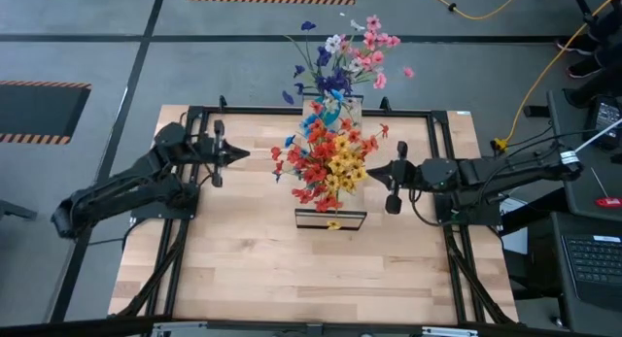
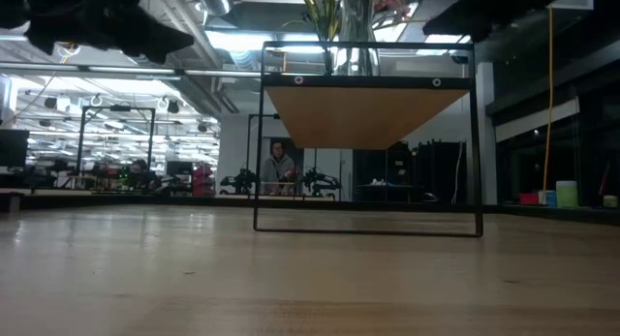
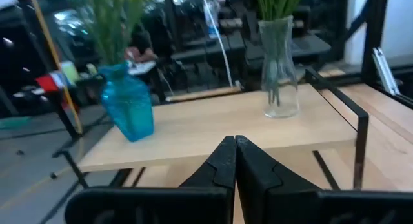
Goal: Pick and place flowers into a vace then onto a shelf
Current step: Return to Home Position
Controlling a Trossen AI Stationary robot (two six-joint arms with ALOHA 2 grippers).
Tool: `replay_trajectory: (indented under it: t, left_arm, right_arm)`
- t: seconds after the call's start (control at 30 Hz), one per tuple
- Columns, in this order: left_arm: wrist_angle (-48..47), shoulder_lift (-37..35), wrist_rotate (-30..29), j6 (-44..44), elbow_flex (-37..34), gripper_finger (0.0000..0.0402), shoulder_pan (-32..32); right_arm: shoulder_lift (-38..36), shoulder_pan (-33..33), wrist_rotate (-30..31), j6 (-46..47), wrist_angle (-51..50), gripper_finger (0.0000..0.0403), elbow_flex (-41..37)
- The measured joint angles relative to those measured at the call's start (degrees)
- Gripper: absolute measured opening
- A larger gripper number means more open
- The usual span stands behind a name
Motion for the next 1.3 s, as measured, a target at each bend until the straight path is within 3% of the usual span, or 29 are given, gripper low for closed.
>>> replay_trajectory:
  t: [0.4, 0.63, 0.97, 1.13, 1.3]
  left_arm:
    - [4.85, -17.18, -2.4, -8.26, -11.17, 0.0001, 0.42]
    - [8.27, -26.39, -9.2, -11.54, -19.21, 0.0001, -1.88]
    - [8.54, -26.26, -15.37, -11.2, -19.33, 0.0001, -8.3]
    - [3.57, -26.04, -23.03, -11.13, -19.33, 0.0001, -12.59]
    - [5.81, -26.02, -25.6, -8.2, -19.33, 0.0001, -16.68]
  right_arm:
    - [-0.7, -0.02, -0.1, -0.05, 22.61, 0.0009, -16.25]
    - [-0.68, -0.02, -0.12, 0.06, 36.09, 0.0004, -23.67]
    - [-0.66, -0.02, -2.13, 4.47, 40.62, 0.0009, -29.23]
    - [-0.66, -0.02, -2.46, 3.35, 43.95, 0.0009, -31.82]
    - [-0.66, -0.02, -2.39, 0.15, 48.94, 0.0009, -34.26]
